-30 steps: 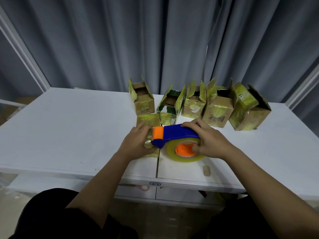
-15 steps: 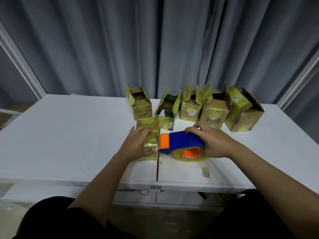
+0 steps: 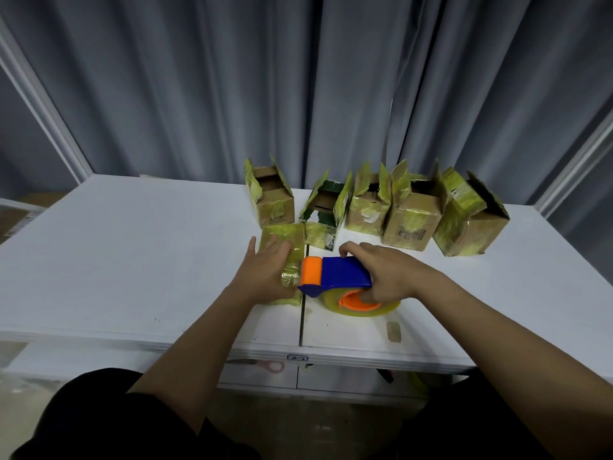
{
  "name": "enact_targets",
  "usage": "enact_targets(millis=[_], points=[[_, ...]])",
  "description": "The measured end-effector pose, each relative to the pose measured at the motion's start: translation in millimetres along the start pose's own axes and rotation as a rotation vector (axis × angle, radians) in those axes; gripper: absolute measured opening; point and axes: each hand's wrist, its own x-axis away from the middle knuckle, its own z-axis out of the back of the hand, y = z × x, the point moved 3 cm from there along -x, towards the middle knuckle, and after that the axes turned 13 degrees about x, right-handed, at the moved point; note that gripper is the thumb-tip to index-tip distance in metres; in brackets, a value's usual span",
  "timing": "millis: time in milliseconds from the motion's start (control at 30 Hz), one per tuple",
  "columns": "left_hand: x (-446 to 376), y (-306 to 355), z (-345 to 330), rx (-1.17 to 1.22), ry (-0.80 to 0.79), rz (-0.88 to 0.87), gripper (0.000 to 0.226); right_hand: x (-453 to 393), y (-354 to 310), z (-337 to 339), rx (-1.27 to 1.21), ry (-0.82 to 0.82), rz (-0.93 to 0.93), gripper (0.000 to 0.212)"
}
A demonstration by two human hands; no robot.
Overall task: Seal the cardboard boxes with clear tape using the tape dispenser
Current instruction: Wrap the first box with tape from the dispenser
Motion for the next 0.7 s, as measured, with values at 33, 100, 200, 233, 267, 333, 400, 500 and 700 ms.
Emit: enact_targets(millis=[33,100,200,233,267,333,400,500,700], points=[[0,3,-2,-0.026,0.002,-0.004,0.075,-1,-2,-2,0.029,0.007,0.017,0.072],[0,5,-6,-0.054,0.005,-0.012,0.079,-1,-4,-6,0.098,0.042,0.033,0.074],[2,0,-10,-0.019,0.067,-0.057,0.076,4,1,-5,0.076,0.055,0.039,0.073],[2,-3,-12,-0.008,0.096,-0.084,0.073,6,4,-3,0.068,0.049,0.043,0.073],[2,-4,-13,-0.013,0.111,-0.101,0.071,9,7,1,0.072,0.045,0.046,0.074],[-1,-3,-16,-0.048,0.098,-0.102,0.067,14,12,11,0.110,0.041,0.046,0.075],[-5,3,-16,-0.075,0.071,-0.087,0.067,16,14,20,0.167,0.023,0.043,0.078],[-4,2,-15,-0.073,0.066,-0.076,0.069,16,14,25,0.226,-0.033,0.032,0.081],[-2,0,-11,-0.079,0.131,-0.125,0.056,39,38,22,0.332,-0.091,-0.035,0.075]])
